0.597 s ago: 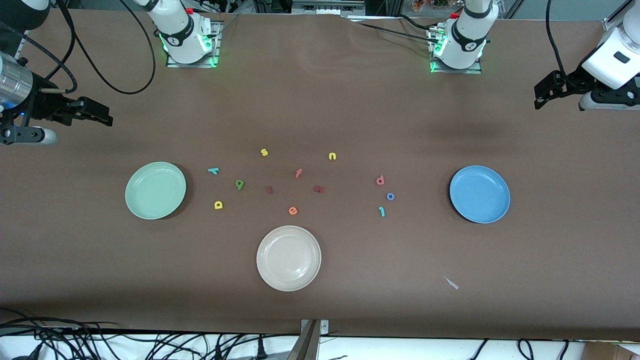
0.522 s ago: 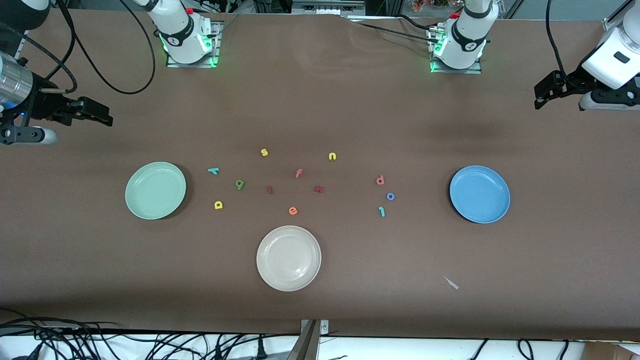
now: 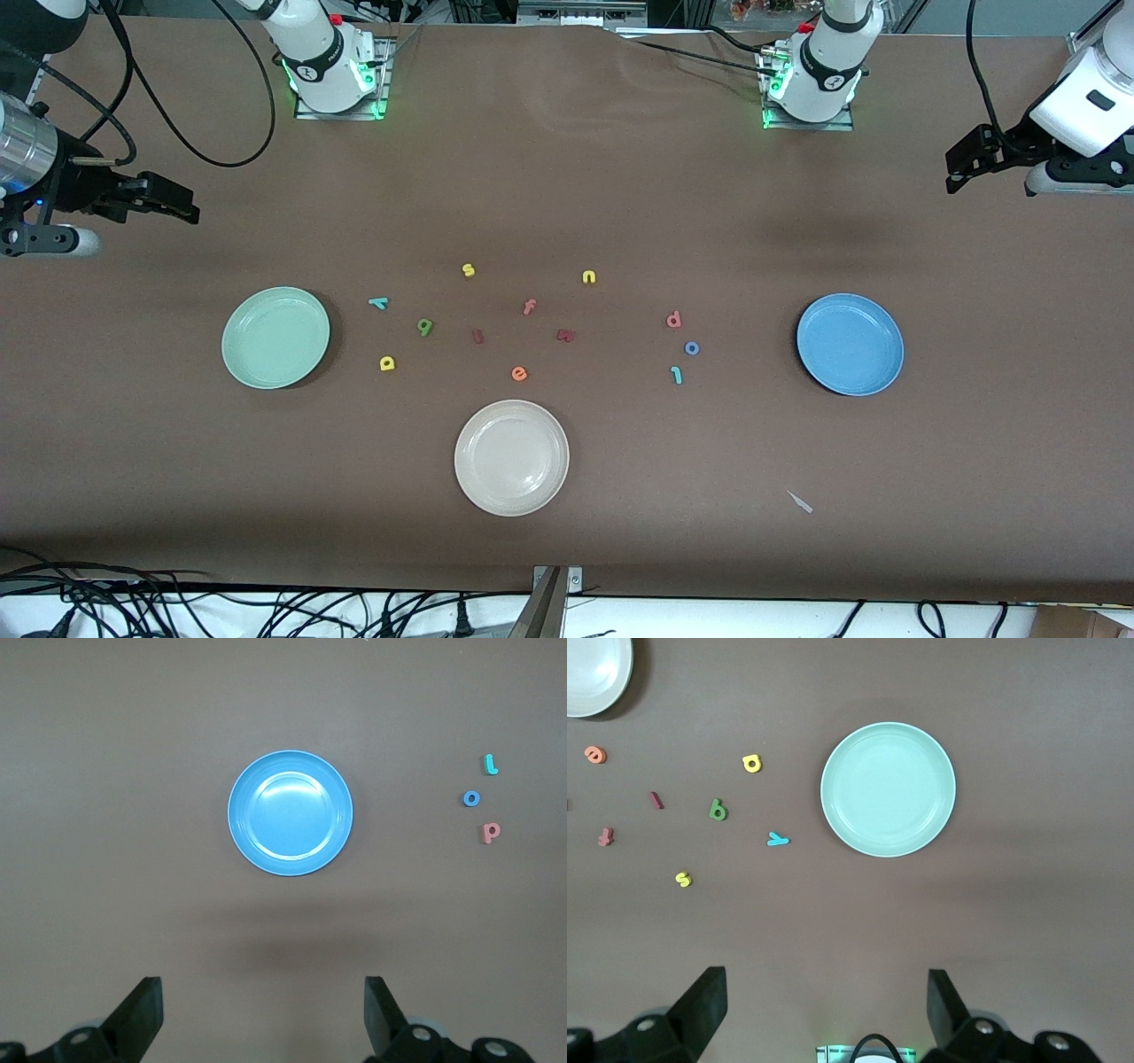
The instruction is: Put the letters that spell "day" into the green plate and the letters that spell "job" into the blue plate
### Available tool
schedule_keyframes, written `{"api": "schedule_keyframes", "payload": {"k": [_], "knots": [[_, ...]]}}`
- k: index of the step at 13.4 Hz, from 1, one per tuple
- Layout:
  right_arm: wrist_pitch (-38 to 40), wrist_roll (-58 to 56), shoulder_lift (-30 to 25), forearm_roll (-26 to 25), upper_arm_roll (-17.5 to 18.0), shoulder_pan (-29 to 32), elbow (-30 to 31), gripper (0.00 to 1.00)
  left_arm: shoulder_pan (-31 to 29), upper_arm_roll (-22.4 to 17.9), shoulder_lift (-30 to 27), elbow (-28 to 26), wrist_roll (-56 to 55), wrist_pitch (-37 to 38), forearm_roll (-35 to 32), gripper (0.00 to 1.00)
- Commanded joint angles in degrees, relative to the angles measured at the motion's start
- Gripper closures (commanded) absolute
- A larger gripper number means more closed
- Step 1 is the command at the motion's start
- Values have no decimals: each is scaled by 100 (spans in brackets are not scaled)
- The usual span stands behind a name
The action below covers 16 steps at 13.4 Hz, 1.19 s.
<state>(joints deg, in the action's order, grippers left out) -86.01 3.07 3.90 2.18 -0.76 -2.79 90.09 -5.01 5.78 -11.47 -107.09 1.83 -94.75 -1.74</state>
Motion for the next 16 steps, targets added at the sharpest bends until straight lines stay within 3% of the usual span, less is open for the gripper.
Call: {"api": "schedule_keyframes", "payload": {"k": [1,5,16], "knots": [[-3,-96,-21,-7,-3,16,8,0,-53,11,57,145,-7,158,217,0],[-12,-96,-21,-7,-3,16,8,0,-53,-15,57,145,-297,562,261,0],[-12,-87,-30,-7,-3,16,8,0,-53,-15,57,162,-315,475,402,0]]}}
